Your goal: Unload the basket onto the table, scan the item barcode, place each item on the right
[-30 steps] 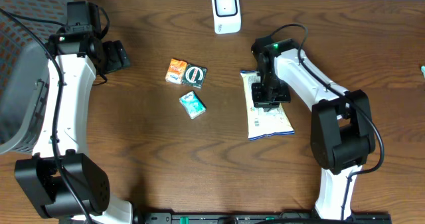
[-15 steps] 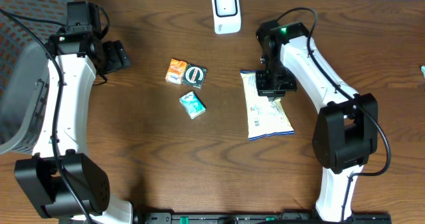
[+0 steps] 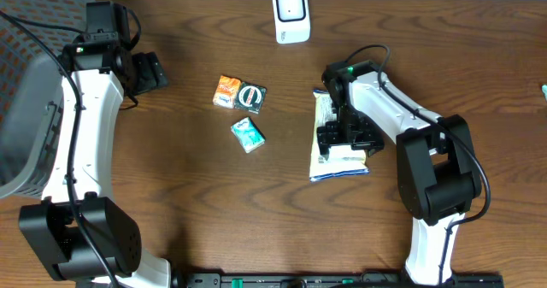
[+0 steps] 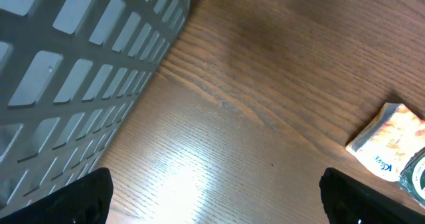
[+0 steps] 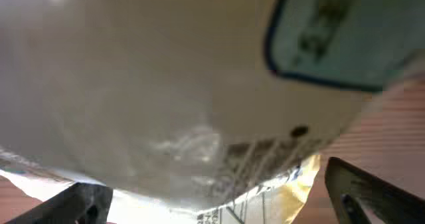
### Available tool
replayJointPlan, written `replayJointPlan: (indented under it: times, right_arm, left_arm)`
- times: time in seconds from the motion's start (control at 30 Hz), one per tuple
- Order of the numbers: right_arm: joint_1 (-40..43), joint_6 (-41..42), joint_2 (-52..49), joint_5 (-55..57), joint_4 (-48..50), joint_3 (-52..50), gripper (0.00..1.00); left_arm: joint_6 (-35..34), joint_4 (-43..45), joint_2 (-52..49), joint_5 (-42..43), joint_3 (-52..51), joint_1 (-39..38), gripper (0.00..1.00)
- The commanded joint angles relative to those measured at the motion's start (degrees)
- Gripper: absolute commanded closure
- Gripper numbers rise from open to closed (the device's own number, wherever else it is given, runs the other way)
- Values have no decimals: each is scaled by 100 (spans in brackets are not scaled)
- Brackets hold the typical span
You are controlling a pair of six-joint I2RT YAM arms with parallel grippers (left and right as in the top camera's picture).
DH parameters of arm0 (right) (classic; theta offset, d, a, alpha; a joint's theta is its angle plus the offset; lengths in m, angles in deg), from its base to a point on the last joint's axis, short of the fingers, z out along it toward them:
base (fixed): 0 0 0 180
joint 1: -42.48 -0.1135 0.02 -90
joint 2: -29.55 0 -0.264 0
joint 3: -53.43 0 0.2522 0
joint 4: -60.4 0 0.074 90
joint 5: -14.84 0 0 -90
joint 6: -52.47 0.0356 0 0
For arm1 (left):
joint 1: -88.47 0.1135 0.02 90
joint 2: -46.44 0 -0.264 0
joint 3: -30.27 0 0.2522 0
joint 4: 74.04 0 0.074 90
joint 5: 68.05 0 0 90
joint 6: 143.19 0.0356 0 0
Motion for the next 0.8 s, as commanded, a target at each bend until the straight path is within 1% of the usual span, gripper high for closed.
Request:
replayJointPlan:
  times: [0.0,0.13,0.23,0.27,0.3,0.37,0.47,0.57,0.6,0.77]
  right_arm:
    - [7,13,37,31,-4,57,1]
    - [66,11,39,101,-376,461,1]
    - [101,9,42,197,-750,957,1]
    - [107,11,42,254,-850,1134,2]
    - [107,11,42,299,-911,1279,6]
    - [107,11,42,385,-949,1567,28]
    - [107,15,42,365,-791,1768,70]
    - [107,17,33,363,-586,1757,93]
    - [107,22,33,341,-507,1725,98]
    - [96,245,28,304,-140,1436,98]
  left_arm:
    - [50,-13,-55,13,-28,13,2]
    - [50,-13,-55,13,-28,13,3]
    - [50,-13,-55,13,-28,13,2]
    - [50,-13,-55,13,-28,13,2]
    - [50,-13,-55,13,-28,13,2]
    - [50,-13,-55,13,-28,13,2]
    - [50,-13,-55,13,-28,13,2]
    - [50,-13,-55,13,-28,13,2]
    - [50,-13,-55,13,-28,13,2]
    - [50,-13,-55,13,-28,13,2]
